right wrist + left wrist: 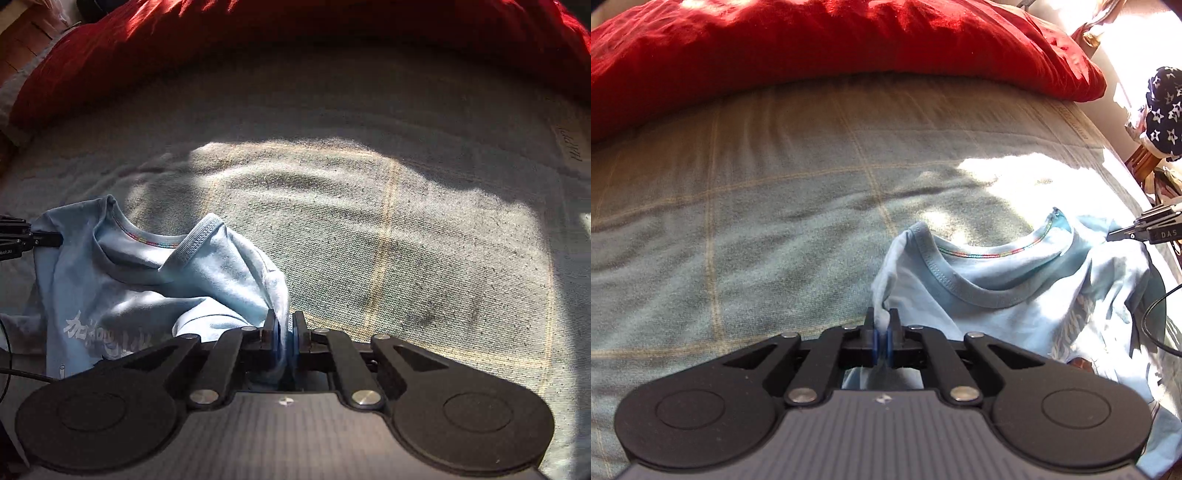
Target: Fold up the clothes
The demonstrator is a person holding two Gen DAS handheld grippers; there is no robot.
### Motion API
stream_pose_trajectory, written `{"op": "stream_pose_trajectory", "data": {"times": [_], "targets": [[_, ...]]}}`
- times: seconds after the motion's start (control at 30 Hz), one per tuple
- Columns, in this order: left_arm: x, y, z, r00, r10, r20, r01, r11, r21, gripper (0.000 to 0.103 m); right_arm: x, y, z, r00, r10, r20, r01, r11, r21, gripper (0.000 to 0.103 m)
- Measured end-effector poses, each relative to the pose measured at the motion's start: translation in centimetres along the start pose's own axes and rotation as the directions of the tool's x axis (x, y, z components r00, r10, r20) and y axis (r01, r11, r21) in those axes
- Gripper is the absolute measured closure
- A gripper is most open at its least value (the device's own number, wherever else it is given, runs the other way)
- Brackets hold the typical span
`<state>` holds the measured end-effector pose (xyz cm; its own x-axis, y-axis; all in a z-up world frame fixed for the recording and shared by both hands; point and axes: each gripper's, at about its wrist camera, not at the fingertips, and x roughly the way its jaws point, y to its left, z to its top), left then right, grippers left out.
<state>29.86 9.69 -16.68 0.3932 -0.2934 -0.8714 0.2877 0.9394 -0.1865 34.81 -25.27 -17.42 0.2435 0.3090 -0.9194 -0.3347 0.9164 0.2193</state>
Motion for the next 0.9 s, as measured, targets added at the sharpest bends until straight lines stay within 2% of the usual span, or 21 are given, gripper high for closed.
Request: {"op": "stream_pose_trajectory", "data": {"times": [0.17,0.27,0.33,0.37,0.43,0.53,0.6,0.63,0.77,0.9], "targets": [[1.4,-1.3,2.7,0.999,0.027,0.038,-0.027,1.000,0.007,0.101,-0.4,-1.0,0.0,0.988,-0.149,0.039,0.149,0.989,0.008,0.095],[2.6,-2.0,2.9,0.998,0.063,0.013,-0.063,0.998,-0.003,0.098,0.2,-1.6,-0.1,0.975,-0.218,0.038,0.216,0.975,0.043,0.093],[2.6,-2.3,2.4,0.997,0.073,0.008,-0.073,0.997,-0.020,0.098,-0.2,-1.7,-0.6,0.975,-0.217,0.043,0.214,0.975,0.064,0.092],[2.5,-2.3,2.1,0.997,0.072,0.010,-0.072,0.997,-0.024,0.097,-0.7,-1.7,-0.9,0.975,-0.217,0.053,0.213,0.974,0.071,0.088],[1.6,-2.6,1.2,0.997,0.082,0.014,-0.082,0.996,-0.028,0.090,-1.7,-1.6,-1.6,0.973,-0.217,0.074,0.210,0.974,0.087,0.085],[-0.2,-3.5,-0.2,0.994,0.105,0.024,-0.105,0.994,-0.017,0.088,-3.2,-1.6,-2.7,0.971,-0.217,0.105,0.206,0.972,0.109,0.079],[-1.4,-4.7,-1.3,0.992,0.120,0.036,-0.120,0.993,-0.004,0.081,-4.2,-1.5,-3.5,0.968,-0.217,0.123,0.202,0.971,0.126,0.074],[-2.0,-5.2,-2.0,0.992,0.123,0.038,-0.123,0.992,-0.005,0.077,-4.7,-1.6,-4.2,0.968,-0.217,0.123,0.199,0.970,0.141,0.072],[-3.6,-6.9,-4.3,0.993,0.114,0.021,-0.113,0.993,-0.024,0.072,-6.6,-1.7,-7.5,0.965,-0.238,0.108,0.213,0.956,0.202,0.059],[-3.8,-8.5,-6.6,0.997,0.079,-0.021,-0.080,0.994,-0.071,0.071,-6.7,-2.3,-11.0,0.983,-0.172,0.070,0.143,0.943,0.300,0.054]]}}
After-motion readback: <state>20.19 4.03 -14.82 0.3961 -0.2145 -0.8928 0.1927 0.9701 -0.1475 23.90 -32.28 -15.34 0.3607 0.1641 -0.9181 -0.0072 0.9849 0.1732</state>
